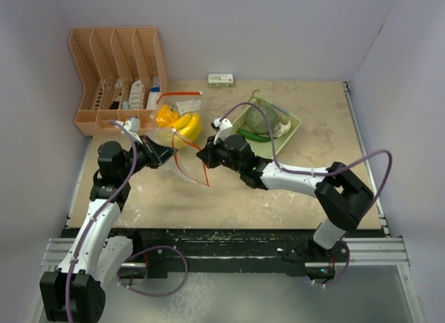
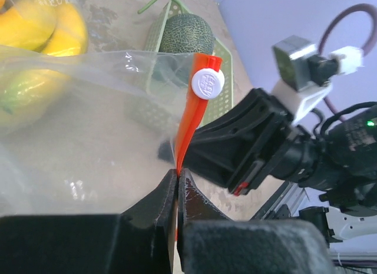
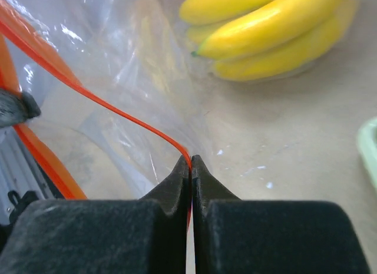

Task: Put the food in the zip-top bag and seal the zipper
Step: Open the zipper of the food storage bag.

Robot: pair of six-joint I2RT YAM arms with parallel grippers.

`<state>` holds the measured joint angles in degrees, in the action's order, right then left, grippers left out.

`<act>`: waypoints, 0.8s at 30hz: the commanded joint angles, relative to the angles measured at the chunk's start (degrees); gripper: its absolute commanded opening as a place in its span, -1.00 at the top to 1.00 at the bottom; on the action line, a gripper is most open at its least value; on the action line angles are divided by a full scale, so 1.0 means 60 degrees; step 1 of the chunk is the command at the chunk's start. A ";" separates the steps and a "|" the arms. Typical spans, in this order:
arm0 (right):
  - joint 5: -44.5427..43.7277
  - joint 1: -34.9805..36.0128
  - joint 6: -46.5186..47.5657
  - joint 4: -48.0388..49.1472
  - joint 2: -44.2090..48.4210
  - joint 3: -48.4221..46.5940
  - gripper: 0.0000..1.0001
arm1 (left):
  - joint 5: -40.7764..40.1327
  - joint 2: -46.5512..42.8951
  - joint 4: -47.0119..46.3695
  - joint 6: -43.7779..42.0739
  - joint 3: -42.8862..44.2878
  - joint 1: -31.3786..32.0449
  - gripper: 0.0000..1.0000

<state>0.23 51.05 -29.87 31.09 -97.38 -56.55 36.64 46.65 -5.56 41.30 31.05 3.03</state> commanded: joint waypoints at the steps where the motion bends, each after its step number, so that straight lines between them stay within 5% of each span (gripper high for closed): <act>1: -0.1653 -0.0026 0.0153 0.0078 0.1409 0.0404 1.00 | -0.0119 -0.0285 0.0780 -0.0724 0.0136 -0.0007 0.80; 7: -0.1476 0.0112 0.0002 0.0178 0.1761 0.0464 1.00 | -0.0079 -0.0092 0.0497 -0.0660 -0.0045 -0.0006 0.49; 12: -0.1595 0.0456 0.0070 0.0137 0.1641 0.0159 1.00 | 0.0101 0.0185 -0.0039 -0.0330 0.0069 0.0271 0.02; 13: -0.1623 0.0501 0.0083 0.0136 0.1584 0.0097 1.00 | -0.0050 0.0112 -0.0041 -0.0322 0.0128 0.0486 -0.19; 14: -0.1665 0.0538 0.0085 0.0134 0.1538 0.0064 1.00 | -0.0440 -0.0007 0.0030 -0.0343 0.0205 0.0764 -0.83; 15: -0.1690 0.0564 0.0085 0.0126 0.1505 0.0029 1.00 | -0.0797 -0.0169 0.0101 -0.0397 0.0270 0.1079 -1.00; 24: -0.1716 0.0657 0.0178 0.0068 0.1461 -0.0110 1.00 | -0.2061 -0.0256 -0.0665 -0.0593 0.0155 0.2229 -0.98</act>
<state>-8.27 54.48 -29.76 29.74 -89.36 -53.91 28.42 43.62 -5.23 38.94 31.00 16.12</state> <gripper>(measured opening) 0.005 0.989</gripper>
